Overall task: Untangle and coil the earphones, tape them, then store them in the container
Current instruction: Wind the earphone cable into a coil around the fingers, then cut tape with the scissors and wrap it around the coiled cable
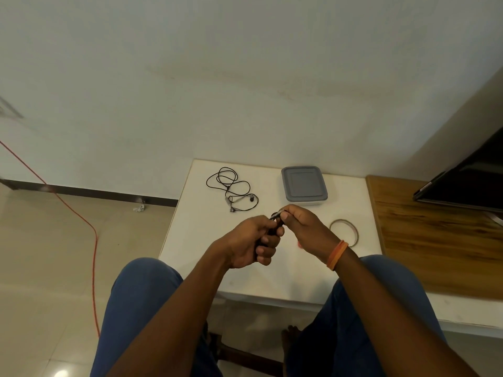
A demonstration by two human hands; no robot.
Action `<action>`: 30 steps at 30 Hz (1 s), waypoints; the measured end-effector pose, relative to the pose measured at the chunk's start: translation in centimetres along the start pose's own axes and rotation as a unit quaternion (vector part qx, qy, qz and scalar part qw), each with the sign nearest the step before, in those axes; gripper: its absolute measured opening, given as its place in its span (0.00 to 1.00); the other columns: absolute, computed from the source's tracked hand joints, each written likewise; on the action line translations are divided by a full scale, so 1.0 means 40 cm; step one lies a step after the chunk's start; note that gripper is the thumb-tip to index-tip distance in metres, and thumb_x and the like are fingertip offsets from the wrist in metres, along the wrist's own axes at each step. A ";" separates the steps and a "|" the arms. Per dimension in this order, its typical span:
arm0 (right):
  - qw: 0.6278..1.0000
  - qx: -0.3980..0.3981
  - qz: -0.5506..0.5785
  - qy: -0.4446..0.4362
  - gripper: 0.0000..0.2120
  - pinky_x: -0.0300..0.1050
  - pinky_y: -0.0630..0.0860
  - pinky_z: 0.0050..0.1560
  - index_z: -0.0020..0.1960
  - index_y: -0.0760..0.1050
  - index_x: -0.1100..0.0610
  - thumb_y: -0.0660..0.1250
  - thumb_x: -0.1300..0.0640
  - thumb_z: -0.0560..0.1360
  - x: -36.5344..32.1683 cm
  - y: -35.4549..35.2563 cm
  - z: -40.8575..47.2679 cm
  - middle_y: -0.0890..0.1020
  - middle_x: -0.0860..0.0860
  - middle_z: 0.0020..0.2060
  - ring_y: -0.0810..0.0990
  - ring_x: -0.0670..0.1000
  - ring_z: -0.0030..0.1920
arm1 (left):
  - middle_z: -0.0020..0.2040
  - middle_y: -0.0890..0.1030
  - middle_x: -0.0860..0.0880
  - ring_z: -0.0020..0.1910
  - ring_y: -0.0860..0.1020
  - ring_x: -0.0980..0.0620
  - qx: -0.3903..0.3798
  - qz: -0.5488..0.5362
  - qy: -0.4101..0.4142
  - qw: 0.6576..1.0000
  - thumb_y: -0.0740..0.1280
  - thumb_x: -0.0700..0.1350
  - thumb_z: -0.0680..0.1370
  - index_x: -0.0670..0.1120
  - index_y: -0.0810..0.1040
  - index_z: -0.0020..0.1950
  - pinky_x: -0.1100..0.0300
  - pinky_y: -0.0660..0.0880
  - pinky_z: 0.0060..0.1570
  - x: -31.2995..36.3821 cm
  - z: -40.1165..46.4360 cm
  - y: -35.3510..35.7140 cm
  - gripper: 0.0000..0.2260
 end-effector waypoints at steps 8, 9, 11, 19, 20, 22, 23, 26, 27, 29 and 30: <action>0.992 0.015 0.103 0.065 0.10 0.32 0.73 0.44 0.52 0.79 0.57 0.61 0.55 0.80 0.058 -0.031 -0.003 0.83 0.49 0.45 0.80 0.44 0.48 | 0.30 0.60 0.52 0.25 0.54 0.56 0.111 0.030 0.013 0.993 0.52 0.56 0.84 0.48 0.67 0.39 0.63 0.53 0.24 -0.025 0.028 0.000 0.18; 0.990 0.018 0.113 0.077 0.09 0.36 0.75 0.46 0.53 0.80 0.56 0.63 0.54 0.79 0.077 -0.038 -0.003 0.84 0.49 0.46 0.81 0.46 0.49 | 0.29 0.60 0.52 0.26 0.54 0.55 0.133 0.056 0.015 0.989 0.52 0.55 0.84 0.48 0.66 0.39 0.63 0.53 0.24 -0.032 0.033 -0.005 0.17; 0.985 0.020 0.129 0.111 0.10 0.40 0.76 0.47 0.54 0.80 0.54 0.65 0.50 0.78 0.120 -0.048 -0.001 0.85 0.49 0.46 0.82 0.48 0.49 | 0.29 0.60 0.53 0.25 0.54 0.55 0.166 0.083 0.017 0.982 0.52 0.54 0.84 0.48 0.65 0.39 0.63 0.54 0.24 -0.044 0.034 -0.021 0.16; 0.888 0.313 -0.068 0.331 0.16 0.48 0.79 0.40 0.49 0.79 0.69 0.65 0.54 0.77 0.473 -0.295 -0.082 0.83 0.63 0.44 0.81 0.61 0.41 | 0.26 0.60 0.54 0.24 0.54 0.56 0.206 0.102 -0.003 0.973 0.52 0.54 0.84 0.48 0.64 0.37 0.65 0.54 0.23 -0.073 0.066 -0.043 0.17; 0.872 0.318 -0.067 0.367 0.19 0.53 0.81 0.42 0.53 0.78 0.69 0.65 0.52 0.76 0.509 -0.295 -0.099 0.83 0.64 0.47 0.82 0.62 0.43 | 0.26 0.60 0.54 0.24 0.54 0.56 0.206 0.104 -0.006 0.973 0.52 0.54 0.84 0.48 0.64 0.37 0.65 0.54 0.23 -0.078 0.069 -0.040 0.17; 0.854 0.309 -0.077 0.411 0.27 0.56 0.81 0.46 0.61 0.71 0.69 0.66 0.47 0.76 0.545 -0.273 -0.115 0.79 0.65 0.55 0.81 0.65 0.50 | 0.27 0.60 0.53 0.24 0.54 0.56 0.205 0.105 -0.004 0.973 0.52 0.54 0.84 0.48 0.64 0.38 0.65 0.53 0.24 -0.085 0.076 -0.034 0.17; 0.852 0.303 -0.095 0.416 0.29 0.56 0.79 0.48 0.64 0.68 0.69 0.67 0.46 0.75 0.548 -0.262 -0.113 0.77 0.65 0.58 0.79 0.65 0.53 | 0.27 0.60 0.53 0.25 0.54 0.56 0.206 0.104 -0.002 0.973 0.51 0.54 0.84 0.48 0.64 0.38 0.64 0.52 0.24 -0.087 0.079 -0.031 0.17; 0.856 0.295 -0.129 0.405 0.28 0.56 0.76 0.50 0.67 0.64 0.65 0.68 0.50 0.75 0.516 -0.242 -0.097 0.74 0.64 0.61 0.77 0.65 0.58 | 0.28 0.59 0.52 0.26 0.53 0.55 0.208 0.097 0.005 0.973 0.51 0.55 0.84 0.48 0.64 0.39 0.64 0.51 0.26 -0.087 0.074 -0.028 0.18; 0.858 0.288 -0.139 0.401 0.25 0.56 0.76 0.50 0.66 0.64 0.65 0.67 0.54 0.76 0.512 -0.242 -0.088 0.74 0.64 0.61 0.77 0.65 0.58 | 0.28 0.58 0.52 0.26 0.52 0.55 0.211 0.093 0.008 0.973 0.52 0.55 0.84 0.48 0.64 0.39 0.64 0.51 0.25 -0.085 0.070 -0.030 0.18; 0.858 0.288 -0.136 0.403 0.17 0.52 0.77 0.46 0.63 0.69 0.67 0.65 0.62 0.76 0.515 -0.251 -0.076 0.77 0.64 0.57 0.79 0.65 0.55 | 0.29 0.58 0.52 0.26 0.53 0.55 0.219 0.086 0.018 0.972 0.52 0.56 0.84 0.48 0.64 0.39 0.65 0.52 0.25 -0.077 0.067 -0.039 0.18; 0.857 0.296 -0.115 0.406 0.14 0.50 0.77 0.42 0.60 0.72 0.68 0.65 0.65 0.75 0.516 -0.255 -0.075 0.79 0.65 0.53 0.80 0.64 0.52 | 0.29 0.58 0.51 0.26 0.53 0.55 0.223 0.083 0.024 0.971 0.52 0.56 0.84 0.48 0.64 0.39 0.65 0.52 0.25 -0.072 0.066 -0.044 0.18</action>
Point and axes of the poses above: each hand's wrist, its own z-axis towards the middle knuckle, its own y-axis out of the palm, x = y × z, the point moved 7 cm from there along z, towards the middle knuckle
